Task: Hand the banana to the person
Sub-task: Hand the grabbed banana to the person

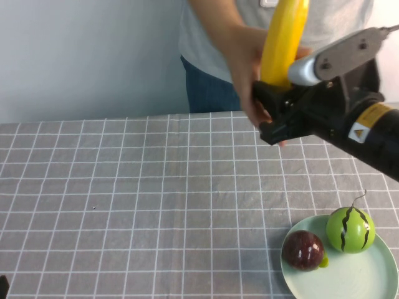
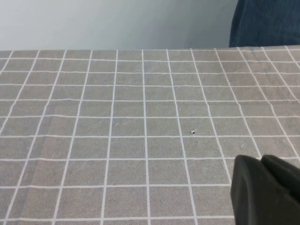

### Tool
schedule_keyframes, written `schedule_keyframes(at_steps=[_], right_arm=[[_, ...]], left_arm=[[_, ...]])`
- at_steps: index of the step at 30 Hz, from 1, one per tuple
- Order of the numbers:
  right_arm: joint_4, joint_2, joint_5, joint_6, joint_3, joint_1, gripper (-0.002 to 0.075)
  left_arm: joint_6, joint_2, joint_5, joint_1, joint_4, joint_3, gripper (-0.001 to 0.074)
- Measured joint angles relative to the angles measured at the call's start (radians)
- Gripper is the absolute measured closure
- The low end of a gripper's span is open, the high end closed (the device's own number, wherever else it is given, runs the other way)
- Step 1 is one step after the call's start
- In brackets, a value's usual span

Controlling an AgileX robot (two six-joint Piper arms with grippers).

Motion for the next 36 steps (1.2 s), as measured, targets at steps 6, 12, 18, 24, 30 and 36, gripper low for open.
schedule_keyframes(at_steps=[6, 12, 18, 24, 30, 36], right_arm=[[-0.006, 0.05, 0.0, -0.01, -0.017, 0.002, 0.0727], [-0.01, 0.057, -0.02, -0.012, -0.019, 0.004, 0.0725], [-0.016, 0.028, -0.006, -0.017, -0.049, 0.013, 0.0638], [0.014, 0.017, 0.054, -0.017, -0.049, 0.021, 0.0324], [0.017, 0.026, 0.139, -0.013, -0.026, 0.018, 0.0197], [0.017, -0.032, 0.222, -0.013, -0.026, 0.018, 0.023]], left_arm=[[0.0, 0.0, 0.0, 0.0, 0.0, 0.0, 0.074], [0.0, 0.0, 0.0, 0.0, 0.0, 0.0, 0.074], [0.0, 0.0, 0.0, 0.0, 0.0, 0.0, 0.074], [0.0, 0.0, 0.0, 0.0, 0.0, 0.0, 0.074], [0.0, 0.0, 0.0, 0.0, 0.0, 0.0, 0.074], [0.0, 0.0, 0.0, 0.0, 0.0, 0.0, 0.074]])
